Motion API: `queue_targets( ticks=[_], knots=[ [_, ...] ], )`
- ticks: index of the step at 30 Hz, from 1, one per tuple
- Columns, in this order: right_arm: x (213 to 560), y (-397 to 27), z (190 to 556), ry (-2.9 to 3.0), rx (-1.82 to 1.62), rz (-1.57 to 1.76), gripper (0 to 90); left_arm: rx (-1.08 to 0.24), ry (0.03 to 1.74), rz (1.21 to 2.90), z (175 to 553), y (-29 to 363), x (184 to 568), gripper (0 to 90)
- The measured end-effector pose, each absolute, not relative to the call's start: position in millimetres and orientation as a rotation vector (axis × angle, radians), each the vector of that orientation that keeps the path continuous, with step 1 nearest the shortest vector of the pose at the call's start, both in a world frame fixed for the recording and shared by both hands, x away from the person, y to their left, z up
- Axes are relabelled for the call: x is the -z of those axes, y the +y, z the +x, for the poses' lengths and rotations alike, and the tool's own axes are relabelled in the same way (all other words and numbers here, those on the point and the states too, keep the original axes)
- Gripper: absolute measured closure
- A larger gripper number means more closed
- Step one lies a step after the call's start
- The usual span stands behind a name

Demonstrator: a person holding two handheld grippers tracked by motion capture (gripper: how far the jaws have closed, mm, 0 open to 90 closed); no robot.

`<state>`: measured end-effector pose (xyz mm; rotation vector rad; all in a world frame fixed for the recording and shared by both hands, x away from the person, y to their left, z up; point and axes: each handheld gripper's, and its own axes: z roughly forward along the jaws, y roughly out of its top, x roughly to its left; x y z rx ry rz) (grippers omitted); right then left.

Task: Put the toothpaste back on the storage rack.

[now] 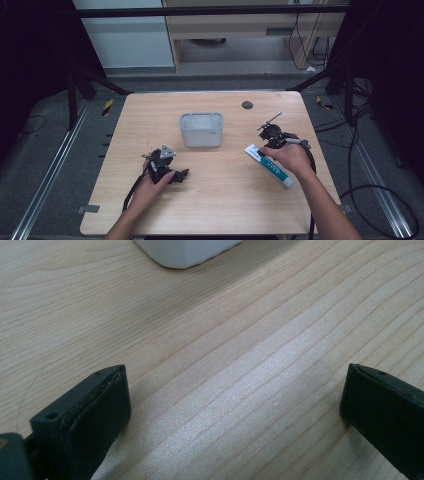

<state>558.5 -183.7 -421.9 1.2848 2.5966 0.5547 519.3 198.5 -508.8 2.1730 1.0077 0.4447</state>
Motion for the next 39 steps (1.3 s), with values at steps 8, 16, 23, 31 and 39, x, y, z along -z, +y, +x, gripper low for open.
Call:
queue_targets(
  ticks=[8, 16, 23, 31, 39],
  knots=[
    [434.7, -178.7, 561.2, 2.621, -0.51, 1.313, 57.5, -0.445, 1.008, 2.174, 519.3, 198.6, 508.7, 0.0],
    [449.7, -175.9, 566.2, 2.624, -0.465, 1.349, 56.2, -0.447, 1.005, 2.175, 519.4, 198.7, 508.7, 0.0],
    [457.0, -176.8, 571.6, 2.634, -0.435, 1.368, 55.2, -0.447, 1.006, 2.175, 519.4, 198.6, 508.7, 0.0],
    [461.1, -174.4, 573.0, 2.643, -0.411, 1.372, 54.8, -0.446, 1.006, 2.175, 519.4, 198.6, 508.7, 0.0],
    [463.0, -174.0, 573.5, 2.652, -0.401, 1.352, 54.7, -0.446, 1.006, 2.175, 519.4, 198.6, 508.7, 0.0]
  ],
)
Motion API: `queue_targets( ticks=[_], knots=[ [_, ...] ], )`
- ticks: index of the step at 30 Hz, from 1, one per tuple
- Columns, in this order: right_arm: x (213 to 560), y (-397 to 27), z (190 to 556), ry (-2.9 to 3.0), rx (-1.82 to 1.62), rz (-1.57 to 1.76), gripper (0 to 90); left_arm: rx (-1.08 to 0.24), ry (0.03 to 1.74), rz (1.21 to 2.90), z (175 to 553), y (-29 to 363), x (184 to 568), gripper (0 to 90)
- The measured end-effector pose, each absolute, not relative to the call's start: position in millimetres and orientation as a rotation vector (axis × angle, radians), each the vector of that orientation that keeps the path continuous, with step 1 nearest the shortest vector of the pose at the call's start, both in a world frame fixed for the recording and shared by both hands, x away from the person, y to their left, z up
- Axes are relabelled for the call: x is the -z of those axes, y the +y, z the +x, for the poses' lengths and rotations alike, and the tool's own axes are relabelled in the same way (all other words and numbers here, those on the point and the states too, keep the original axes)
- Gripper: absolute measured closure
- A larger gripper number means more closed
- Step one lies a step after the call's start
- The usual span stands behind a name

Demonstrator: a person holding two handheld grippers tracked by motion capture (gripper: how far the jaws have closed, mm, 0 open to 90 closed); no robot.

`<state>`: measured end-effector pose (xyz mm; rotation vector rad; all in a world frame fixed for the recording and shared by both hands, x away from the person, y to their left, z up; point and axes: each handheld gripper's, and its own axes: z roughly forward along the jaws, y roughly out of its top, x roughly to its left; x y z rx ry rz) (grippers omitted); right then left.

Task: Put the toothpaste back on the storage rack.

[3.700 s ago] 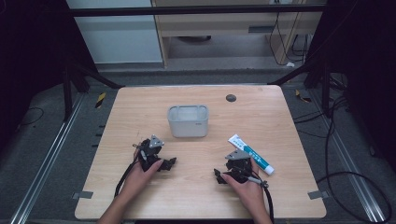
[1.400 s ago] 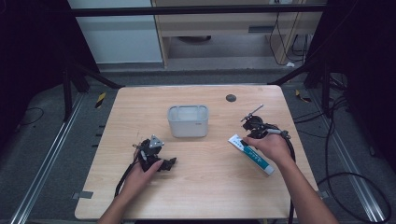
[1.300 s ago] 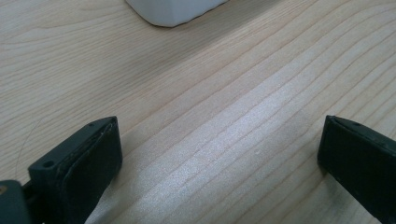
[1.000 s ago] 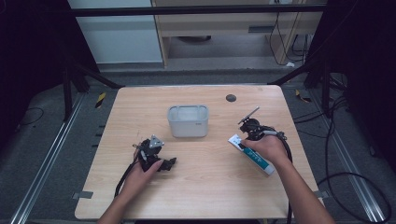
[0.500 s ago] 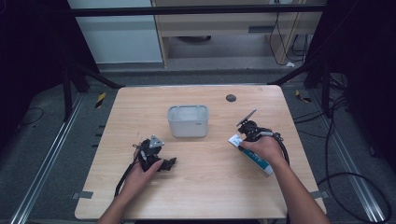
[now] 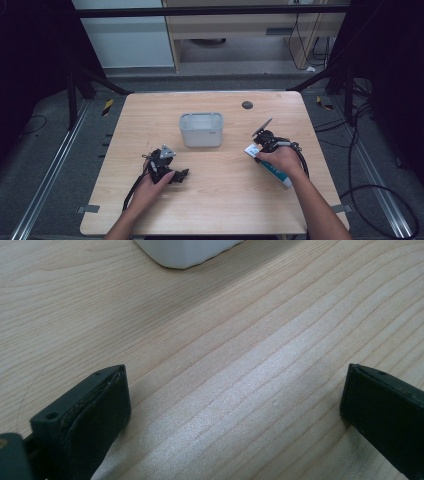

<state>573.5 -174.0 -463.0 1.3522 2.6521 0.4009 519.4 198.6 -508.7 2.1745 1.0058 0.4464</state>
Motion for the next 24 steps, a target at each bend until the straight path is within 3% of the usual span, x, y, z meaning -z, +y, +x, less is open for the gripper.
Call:
queue_targets(
  ticks=[24],
  knots=[
    [467.3, -173.4, 574.8, 2.667, -0.372, 1.337, 55.7, -0.447, 1.006, 2.175, 519.4, 198.6, 508.7, 0.0]
  ],
)
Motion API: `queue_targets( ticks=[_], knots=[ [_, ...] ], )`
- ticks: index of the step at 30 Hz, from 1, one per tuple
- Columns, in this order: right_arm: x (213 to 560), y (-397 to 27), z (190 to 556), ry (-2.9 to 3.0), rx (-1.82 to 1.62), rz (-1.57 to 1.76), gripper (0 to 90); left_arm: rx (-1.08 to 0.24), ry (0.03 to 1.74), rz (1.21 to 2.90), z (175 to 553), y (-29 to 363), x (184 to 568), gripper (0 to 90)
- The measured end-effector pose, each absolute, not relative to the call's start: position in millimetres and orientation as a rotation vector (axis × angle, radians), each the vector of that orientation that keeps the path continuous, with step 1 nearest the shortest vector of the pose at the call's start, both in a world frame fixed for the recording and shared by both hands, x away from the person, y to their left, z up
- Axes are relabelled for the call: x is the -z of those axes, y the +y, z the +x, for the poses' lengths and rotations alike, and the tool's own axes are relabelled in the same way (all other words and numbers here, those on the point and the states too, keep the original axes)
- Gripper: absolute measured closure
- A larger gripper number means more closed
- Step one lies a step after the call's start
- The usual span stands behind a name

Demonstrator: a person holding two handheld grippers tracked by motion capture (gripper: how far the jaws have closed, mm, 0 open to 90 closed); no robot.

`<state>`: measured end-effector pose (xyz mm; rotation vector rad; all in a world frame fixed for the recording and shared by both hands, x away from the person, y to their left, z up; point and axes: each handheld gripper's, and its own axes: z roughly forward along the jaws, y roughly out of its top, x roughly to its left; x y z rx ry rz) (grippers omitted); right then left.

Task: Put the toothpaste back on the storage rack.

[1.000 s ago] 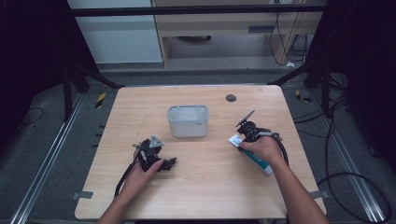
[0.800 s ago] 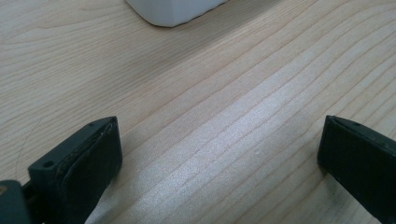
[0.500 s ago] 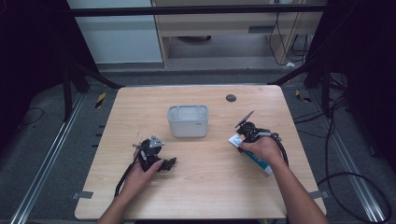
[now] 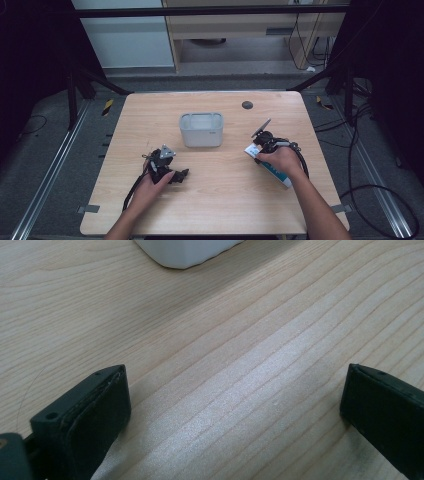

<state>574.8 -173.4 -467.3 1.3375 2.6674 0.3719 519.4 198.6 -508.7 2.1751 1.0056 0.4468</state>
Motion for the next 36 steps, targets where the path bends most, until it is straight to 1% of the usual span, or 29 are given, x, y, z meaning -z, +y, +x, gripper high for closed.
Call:
queue_targets(
  ticks=[10, 13, 18, 25, 29, 36],
  knots=[
    [466.1, -172.6, 574.2, 2.667, -0.365, 1.326, 59.1, -0.447, 1.006, 2.175, 519.4, 198.6, 508.7, 0.0],
    [465.3, -172.8, 573.7, 2.653, -0.356, 1.323, 64.0, -0.447, 1.006, 2.175, 519.4, 198.6, 508.7, 0.0],
    [464.9, -174.0, 573.6, 2.657, -0.365, 1.325, 65.5, -0.447, 1.005, 2.175, 519.4, 198.7, 508.7, 0.0],
    [462.9, -174.1, 572.6, 2.653, -0.369, 1.335, 71.5, -0.447, 1.006, 2.175, 519.4, 198.6, 508.7, 0.0],
    [460.3, -175.5, 571.6, 2.635, -0.39, 1.339, 76.7, -0.446, 1.006, 2.174, 519.4, 198.6, 508.7, 0.0],
    [458.9, -179.8, 569.8, 2.606, -0.442, 1.36, 78.5, -0.446, 1.005, 2.175, 519.4, 198.6, 508.7, 0.0]
  ],
)
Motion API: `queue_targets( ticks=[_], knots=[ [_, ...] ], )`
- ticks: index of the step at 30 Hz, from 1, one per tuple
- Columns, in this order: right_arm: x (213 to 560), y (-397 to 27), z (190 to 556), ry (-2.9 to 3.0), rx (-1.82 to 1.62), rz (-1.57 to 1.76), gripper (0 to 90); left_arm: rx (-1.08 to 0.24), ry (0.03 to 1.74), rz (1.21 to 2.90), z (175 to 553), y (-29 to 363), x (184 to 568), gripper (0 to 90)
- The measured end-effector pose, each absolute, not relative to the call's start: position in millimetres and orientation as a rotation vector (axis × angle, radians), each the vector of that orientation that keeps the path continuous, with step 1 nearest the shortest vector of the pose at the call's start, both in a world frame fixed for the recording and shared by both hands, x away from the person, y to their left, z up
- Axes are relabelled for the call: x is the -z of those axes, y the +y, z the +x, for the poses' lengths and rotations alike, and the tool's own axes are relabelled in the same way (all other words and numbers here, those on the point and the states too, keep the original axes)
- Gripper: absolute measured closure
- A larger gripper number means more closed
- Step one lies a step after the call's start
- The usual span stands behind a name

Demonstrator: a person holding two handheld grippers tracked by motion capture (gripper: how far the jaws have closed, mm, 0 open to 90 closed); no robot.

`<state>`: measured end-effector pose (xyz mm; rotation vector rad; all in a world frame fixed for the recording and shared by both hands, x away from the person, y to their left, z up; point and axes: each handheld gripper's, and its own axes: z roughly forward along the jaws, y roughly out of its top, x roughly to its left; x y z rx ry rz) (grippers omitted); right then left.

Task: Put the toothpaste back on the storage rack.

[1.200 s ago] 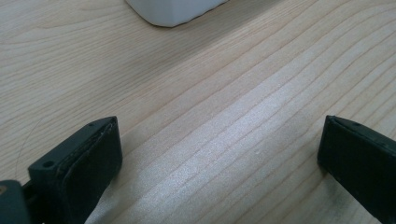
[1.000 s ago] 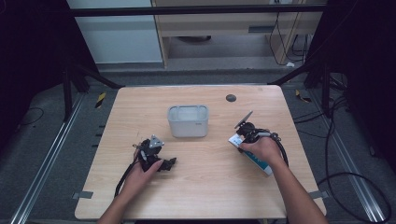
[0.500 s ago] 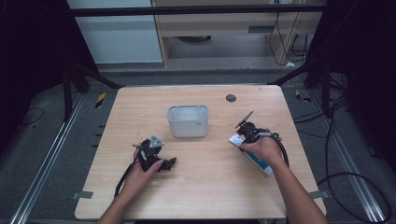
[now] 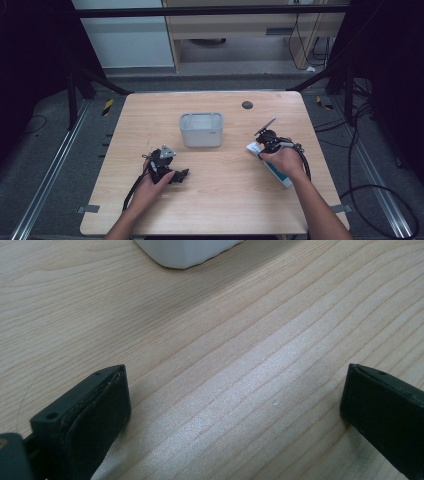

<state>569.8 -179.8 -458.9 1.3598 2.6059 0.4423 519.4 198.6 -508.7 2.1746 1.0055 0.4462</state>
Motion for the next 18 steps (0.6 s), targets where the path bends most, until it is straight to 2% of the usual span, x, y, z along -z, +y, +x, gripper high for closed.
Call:
queue_targets(
  ticks=[18],
  knots=[
    [432.7, -187.8, 567.6, 2.548, -0.577, 1.374, 79.4, -0.447, 1.007, 2.176, 519.4, 198.6, 508.6, 0.0]
  ],
)
